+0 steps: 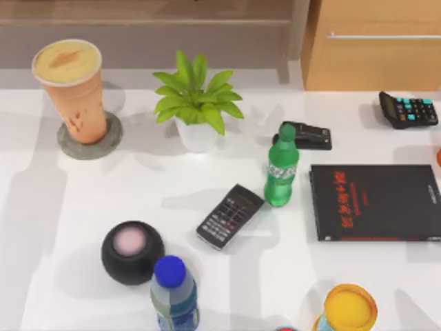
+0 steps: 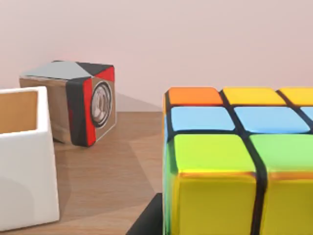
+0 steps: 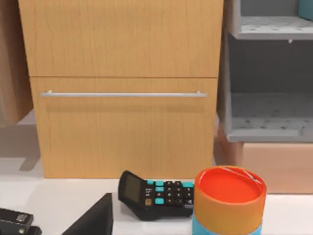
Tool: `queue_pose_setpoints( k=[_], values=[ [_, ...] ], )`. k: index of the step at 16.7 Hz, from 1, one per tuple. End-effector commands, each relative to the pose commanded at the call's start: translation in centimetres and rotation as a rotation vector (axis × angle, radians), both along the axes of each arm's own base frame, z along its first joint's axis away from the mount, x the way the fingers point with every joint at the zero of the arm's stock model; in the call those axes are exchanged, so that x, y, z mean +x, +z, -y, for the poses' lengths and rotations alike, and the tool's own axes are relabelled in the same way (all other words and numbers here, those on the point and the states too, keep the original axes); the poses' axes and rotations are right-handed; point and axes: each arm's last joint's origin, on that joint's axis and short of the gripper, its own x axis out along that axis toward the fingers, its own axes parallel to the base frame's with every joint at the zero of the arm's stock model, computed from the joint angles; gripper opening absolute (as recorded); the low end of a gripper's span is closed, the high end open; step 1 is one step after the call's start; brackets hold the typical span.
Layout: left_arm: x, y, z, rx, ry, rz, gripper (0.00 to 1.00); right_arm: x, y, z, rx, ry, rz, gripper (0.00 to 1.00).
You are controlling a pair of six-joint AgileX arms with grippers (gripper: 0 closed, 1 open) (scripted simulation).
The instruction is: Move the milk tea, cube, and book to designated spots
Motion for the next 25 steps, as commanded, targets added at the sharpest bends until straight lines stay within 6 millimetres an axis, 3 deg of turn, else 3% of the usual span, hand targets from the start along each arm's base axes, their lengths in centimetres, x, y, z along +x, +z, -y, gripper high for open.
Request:
queue_pose_setpoints(
  k=[5,18,25],
  values=[
    [0.16,-0.23,0.17,0.002,-0.004,-0.010,0.00,0.00,0.00,0.00,0.000,0.000,0.000,1.00],
    [0.16,-0.23,0.17,0.002,-0.004,-0.010,0.98,0.00,0.00,0.00,0.000,0.000,0.000,1.00],
    [0.16,-0.23,0.17,0.002,-0.004,-0.010,1.00,0.00,0.00,0.00,0.000,0.000,0.000,1.00]
  ],
)
